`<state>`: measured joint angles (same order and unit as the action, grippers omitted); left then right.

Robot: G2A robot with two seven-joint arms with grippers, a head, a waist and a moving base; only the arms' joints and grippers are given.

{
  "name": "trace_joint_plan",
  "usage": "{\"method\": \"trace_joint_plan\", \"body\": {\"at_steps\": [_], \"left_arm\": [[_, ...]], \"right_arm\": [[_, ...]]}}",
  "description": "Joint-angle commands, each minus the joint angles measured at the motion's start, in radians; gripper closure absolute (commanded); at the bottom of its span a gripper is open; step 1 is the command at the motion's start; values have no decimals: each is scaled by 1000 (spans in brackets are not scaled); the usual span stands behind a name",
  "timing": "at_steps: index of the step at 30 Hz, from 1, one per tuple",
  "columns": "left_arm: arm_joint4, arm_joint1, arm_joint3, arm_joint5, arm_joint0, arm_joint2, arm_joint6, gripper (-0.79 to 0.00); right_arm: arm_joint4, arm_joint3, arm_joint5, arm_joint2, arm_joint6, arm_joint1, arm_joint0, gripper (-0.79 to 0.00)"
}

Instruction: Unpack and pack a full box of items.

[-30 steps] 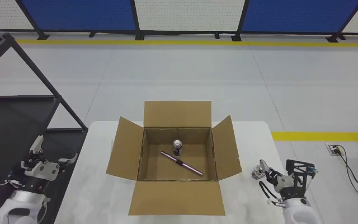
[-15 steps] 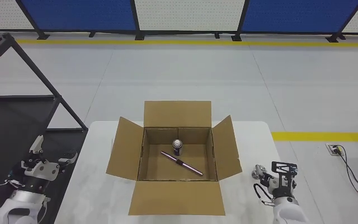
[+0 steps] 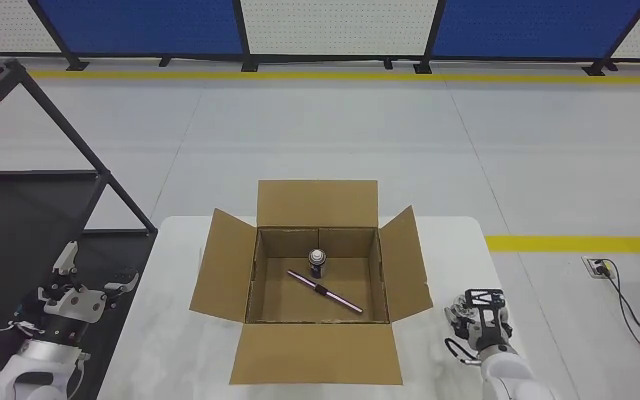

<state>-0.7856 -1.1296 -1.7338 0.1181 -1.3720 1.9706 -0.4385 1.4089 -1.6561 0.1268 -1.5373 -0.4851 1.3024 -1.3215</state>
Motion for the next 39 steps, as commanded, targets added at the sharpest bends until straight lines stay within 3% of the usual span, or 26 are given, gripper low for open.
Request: {"method": "trace_joint_plan", "body": {"at_steps": [1, 7, 9, 11, 12, 13, 17, 27, 39], "left_arm": [[0, 0, 0, 0, 0, 0, 0, -785], [0, 0, 0, 0, 0, 0, 0, -785], [0, 0, 0, 0, 0, 0, 0, -785], [0, 0, 0, 0, 0, 0, 0, -785], [0, 0, 0, 0, 0, 0, 0, -785], [0, 0, 0, 0, 0, 0, 0, -785], [0, 0, 0, 0, 0, 0, 0, -785], [0, 0, 0, 0, 0, 0, 0, -785], [0, 0, 0, 0, 0, 0, 0, -785]], "right_arm": [[-2, 24, 2, 0, -14, 0, 17, -785], [-36, 85, -21, 1, -48, 1, 66, -785], [-54, 94, -34, -3, -52, 1, 74, -456], [-61, 98, -50, -6, -51, -1, 77, -317], [-63, 99, -54, -8, -48, -1, 77, -289], [-63, 99, -55, -9, -48, -1, 75, -197], [-73, 87, -63, -13, -47, -3, 68, 0], [-120, -11, -86, -54, 0, -8, 17, 0], [-126, -474, -102, -136, 92, -15, -134, 0]]}}
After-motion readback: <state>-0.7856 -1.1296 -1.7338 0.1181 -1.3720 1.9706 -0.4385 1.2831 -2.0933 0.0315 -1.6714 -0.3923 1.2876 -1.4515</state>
